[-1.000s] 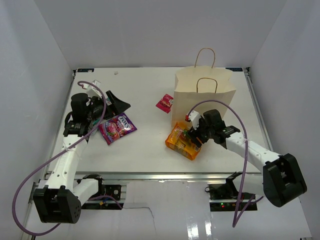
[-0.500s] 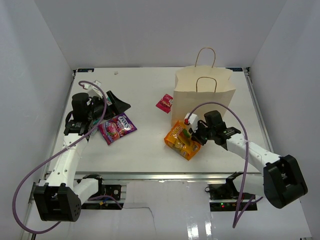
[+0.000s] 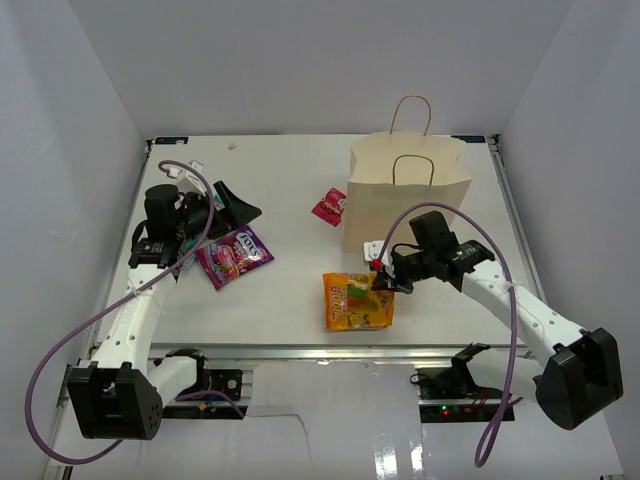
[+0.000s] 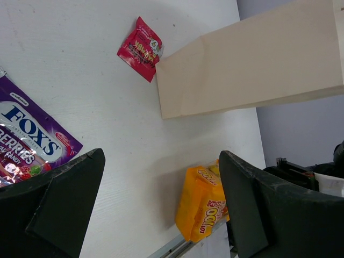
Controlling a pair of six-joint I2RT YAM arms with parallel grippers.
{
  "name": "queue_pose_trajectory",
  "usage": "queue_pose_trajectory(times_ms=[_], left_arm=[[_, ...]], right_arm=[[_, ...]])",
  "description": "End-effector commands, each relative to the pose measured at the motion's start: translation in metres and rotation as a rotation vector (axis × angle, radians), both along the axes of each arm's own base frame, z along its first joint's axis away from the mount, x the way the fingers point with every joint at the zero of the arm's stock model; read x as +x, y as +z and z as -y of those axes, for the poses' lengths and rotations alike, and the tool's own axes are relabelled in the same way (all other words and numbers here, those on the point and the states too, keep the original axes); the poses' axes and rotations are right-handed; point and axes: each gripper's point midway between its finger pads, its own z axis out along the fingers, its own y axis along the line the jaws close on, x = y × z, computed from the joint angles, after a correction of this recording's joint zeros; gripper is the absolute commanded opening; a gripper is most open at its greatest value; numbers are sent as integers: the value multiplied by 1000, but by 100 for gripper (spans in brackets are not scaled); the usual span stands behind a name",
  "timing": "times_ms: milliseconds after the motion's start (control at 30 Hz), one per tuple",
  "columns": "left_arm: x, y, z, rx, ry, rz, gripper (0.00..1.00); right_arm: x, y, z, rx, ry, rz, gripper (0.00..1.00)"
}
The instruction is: Place the snacks into the paper bag
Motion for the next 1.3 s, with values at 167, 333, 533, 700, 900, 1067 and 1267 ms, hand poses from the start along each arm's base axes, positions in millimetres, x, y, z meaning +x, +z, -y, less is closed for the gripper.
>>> queue_pose_trajectory(times_ms=[167,333,533,700,900,1067,1267], left_arm=[[1,19,1,6,-8,56,98],[3,19,1,8,-7,54,98],[5,19,0,12,-5,57,98],[6,19,0,16,-7,59,98],[6,17,0,19,-10,63,98],[6,16,0,21,-11,65,98],[8,15,2,18,-23,66,98]], right_arm=[[9,132,-63,295,181,293,8],[27,224,-89,452,154,490,8],[70,357,-95,634,-11,777,8],[115,434,-75,676,-196,1012,8],[167,487,-22,644,-372,1180,8],[187,488,22,576,-436,1232,8],[176,470,39,516,-423,1237,8]])
